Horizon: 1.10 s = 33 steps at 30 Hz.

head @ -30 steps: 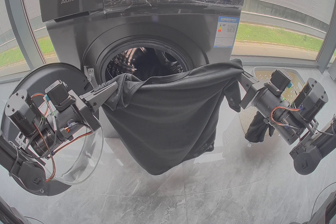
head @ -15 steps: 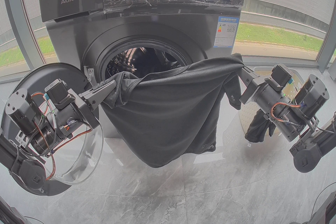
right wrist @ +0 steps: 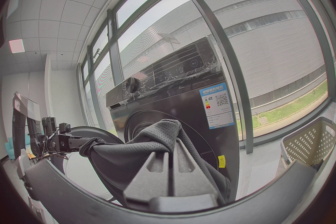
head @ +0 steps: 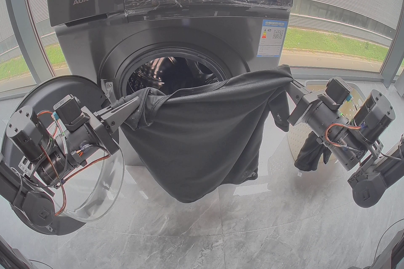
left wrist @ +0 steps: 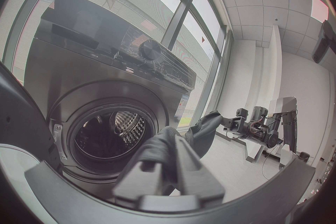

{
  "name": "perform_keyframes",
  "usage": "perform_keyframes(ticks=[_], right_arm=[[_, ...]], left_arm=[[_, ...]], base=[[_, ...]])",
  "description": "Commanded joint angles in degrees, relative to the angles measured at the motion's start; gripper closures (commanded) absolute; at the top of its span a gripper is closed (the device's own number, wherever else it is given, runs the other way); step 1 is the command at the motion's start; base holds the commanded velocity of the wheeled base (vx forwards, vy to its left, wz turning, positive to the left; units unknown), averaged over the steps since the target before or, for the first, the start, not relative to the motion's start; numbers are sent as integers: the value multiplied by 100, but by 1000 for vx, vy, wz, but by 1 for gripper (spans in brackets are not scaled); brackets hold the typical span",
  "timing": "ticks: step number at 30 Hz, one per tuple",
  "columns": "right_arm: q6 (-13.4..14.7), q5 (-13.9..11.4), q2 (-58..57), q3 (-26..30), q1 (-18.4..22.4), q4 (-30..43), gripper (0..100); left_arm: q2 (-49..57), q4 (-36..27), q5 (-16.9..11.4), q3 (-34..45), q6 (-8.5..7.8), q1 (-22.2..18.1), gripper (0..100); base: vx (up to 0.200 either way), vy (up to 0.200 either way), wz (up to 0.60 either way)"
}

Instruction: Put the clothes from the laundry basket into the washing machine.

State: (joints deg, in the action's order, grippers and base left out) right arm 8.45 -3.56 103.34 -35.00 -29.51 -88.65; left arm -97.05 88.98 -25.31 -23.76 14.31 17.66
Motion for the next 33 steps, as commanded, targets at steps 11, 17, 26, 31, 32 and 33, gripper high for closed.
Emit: perform_keyframes(ticks=[11,17,26,31,32,33], right_arm=[[-1,4,63,125,-11,-3,100],[-1,4,195,151,-98,-3,100],[-1,13,195,125,-301,-3,100],[-1,198,371,-60,-389,-3,100],[-1,198,389,-104,-406,-3,100],[-1,198,397,-121,-415,-3,100]], left_arm=[[-86,5,-9,64,10,-44,0],[-385,5,52,91,-86,-53,0],[-1185,5,-238,478,-1176,123,0],[-1677,23,-229,416,-1387,308,0],[-1694,14,-238,407,-1387,317,0],[-1694,14,-247,398,-1387,317,0]], base=[[0,0,0],[0,0,0],[0,0,0],[0,0,0],[0,0,0],[0,0,0]])
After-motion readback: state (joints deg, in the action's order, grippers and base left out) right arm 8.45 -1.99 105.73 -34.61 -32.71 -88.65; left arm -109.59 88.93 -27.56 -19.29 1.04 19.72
